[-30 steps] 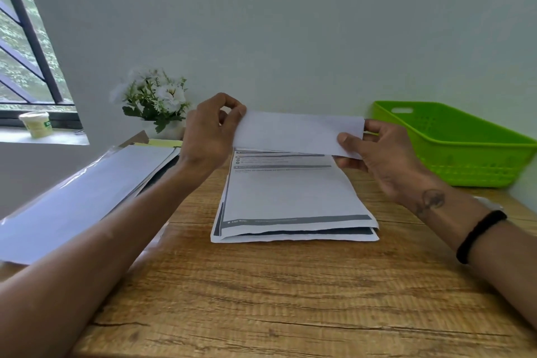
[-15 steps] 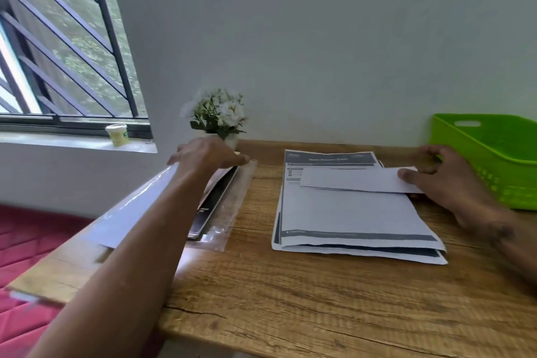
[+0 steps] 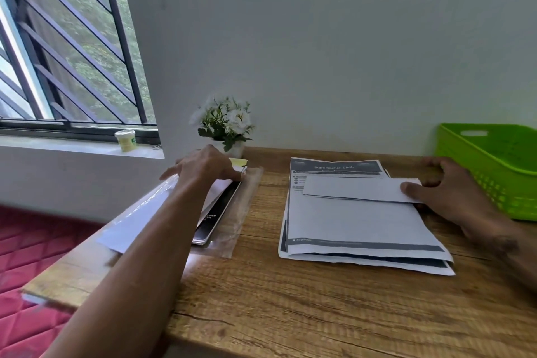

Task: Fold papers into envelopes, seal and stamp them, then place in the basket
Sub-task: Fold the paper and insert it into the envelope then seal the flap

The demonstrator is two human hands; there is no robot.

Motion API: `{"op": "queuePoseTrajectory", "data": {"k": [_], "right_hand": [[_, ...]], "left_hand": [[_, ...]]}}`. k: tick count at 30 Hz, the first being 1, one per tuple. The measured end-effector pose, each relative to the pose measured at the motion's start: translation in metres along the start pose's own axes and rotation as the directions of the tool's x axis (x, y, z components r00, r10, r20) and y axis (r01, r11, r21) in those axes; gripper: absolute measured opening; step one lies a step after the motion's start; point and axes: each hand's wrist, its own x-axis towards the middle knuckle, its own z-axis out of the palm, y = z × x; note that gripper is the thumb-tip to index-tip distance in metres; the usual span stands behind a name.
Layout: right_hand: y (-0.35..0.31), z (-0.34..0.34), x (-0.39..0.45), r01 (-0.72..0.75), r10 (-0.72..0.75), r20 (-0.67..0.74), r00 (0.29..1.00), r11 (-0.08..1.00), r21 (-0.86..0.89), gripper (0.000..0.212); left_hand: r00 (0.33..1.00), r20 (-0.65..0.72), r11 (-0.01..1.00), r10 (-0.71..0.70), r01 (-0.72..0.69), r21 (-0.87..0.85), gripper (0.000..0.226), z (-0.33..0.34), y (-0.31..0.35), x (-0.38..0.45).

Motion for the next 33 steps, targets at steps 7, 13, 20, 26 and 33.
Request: {"op": "queuePoseTrajectory", "data": {"k": [7,13,20,26,33], "right_hand": [[0.003,0.0,0.003,-0.008,0.008,0.005,1.0,1.0,-0.007,0.076],[0.005,0.001,0.005,-0.007,0.007,0.004,1.0,1.0,0.006,0.074],[0.004,0.001,0.004,-0.009,0.009,0.014,1.0,1.0,0.026,0.075],[0.003,0.0,0.005,-0.046,0.046,0.008,0.999,0.992,0.12,0.073],[-0.004,-0.008,0.003,-0.074,0.077,-0.002,0.997,0.964,0.254,0.034]], "left_hand": [[0.998,-0.032,0.999,-0.048,0.049,0.017,0.092,-0.004,0.002,-0.009],[0.999,-0.011,0.999,-0.044,0.044,0.024,0.103,-0.001,-0.002,-0.007],[0.99,-0.139,0.998,0.02,-0.012,0.061,0.086,-0.005,-0.001,-0.008],[0.939,-0.302,0.976,0.165,-0.2,-0.088,0.033,-0.02,0.001,-0.011],[0.685,-0.521,0.801,0.51,-0.598,-0.002,0.019,-0.017,0.024,-0.028]]}}
